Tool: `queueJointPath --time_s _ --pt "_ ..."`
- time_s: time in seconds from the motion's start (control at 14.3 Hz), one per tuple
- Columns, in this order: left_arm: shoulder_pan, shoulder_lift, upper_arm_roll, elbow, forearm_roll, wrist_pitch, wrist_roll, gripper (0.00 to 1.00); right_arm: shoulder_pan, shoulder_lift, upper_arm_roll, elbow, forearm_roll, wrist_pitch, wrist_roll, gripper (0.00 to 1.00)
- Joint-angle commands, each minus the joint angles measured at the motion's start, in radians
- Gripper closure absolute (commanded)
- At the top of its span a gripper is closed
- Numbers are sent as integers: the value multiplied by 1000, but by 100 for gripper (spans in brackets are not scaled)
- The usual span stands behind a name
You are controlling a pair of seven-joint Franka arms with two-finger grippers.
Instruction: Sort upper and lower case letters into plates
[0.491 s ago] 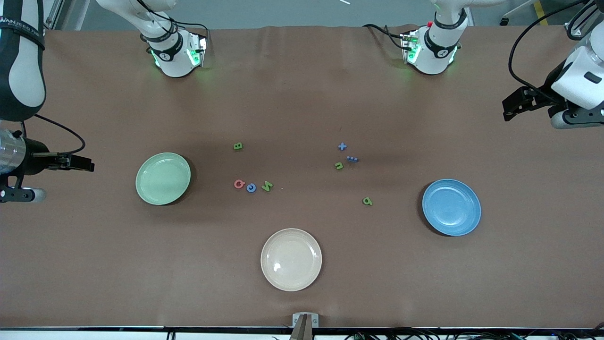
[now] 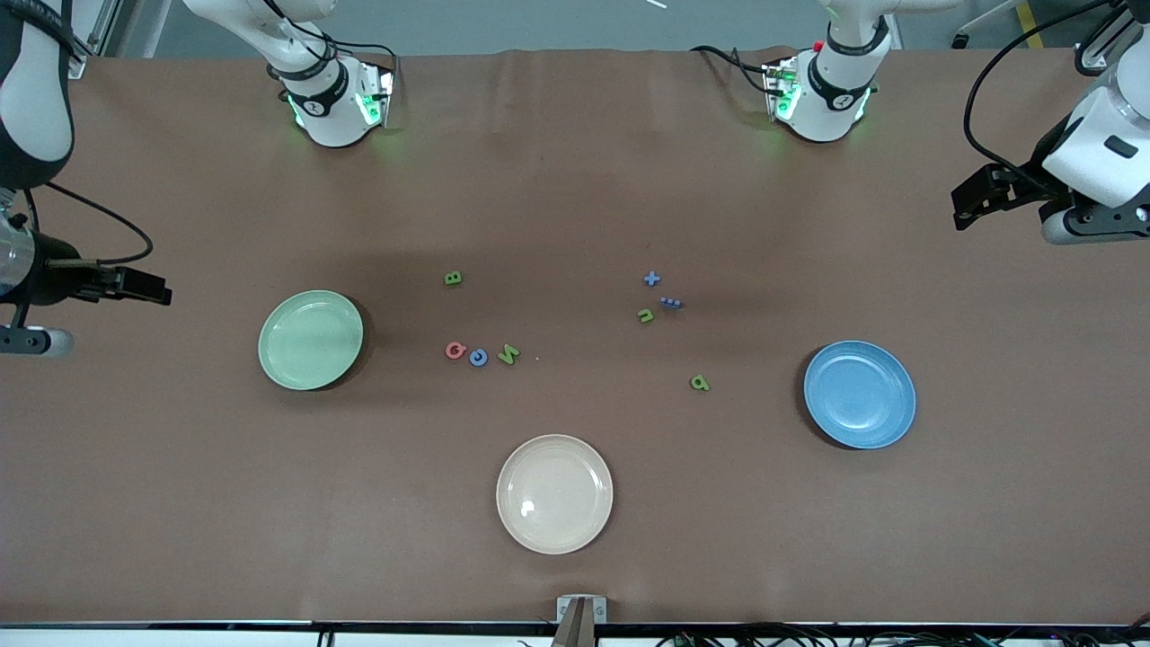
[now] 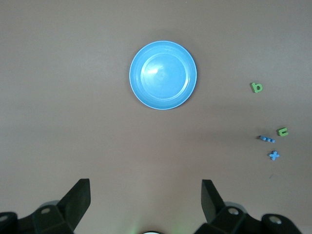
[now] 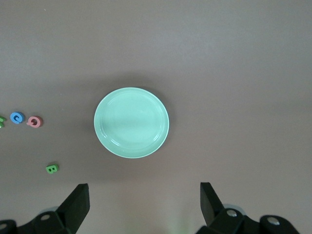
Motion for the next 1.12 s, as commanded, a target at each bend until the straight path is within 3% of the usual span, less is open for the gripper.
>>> queueJointPath --time_s 0.0,0.49,0.77,1.05 --pt "-2 13 -3 24 -18 -6 8 0 -4 -124 7 -129 0 29 2 0" --pt "-2 23 -3 24 -18 -6 15 0 -4 -228 10 -162 6 9 4 0" --pt "-14 126 -55 24 -6 6 2 0 -3 -234 10 -160 36 11 4 0" --pt "-15 239 -104 -5 -23 133 -8 0 -6 -242 6 -157 37 43 4 0"
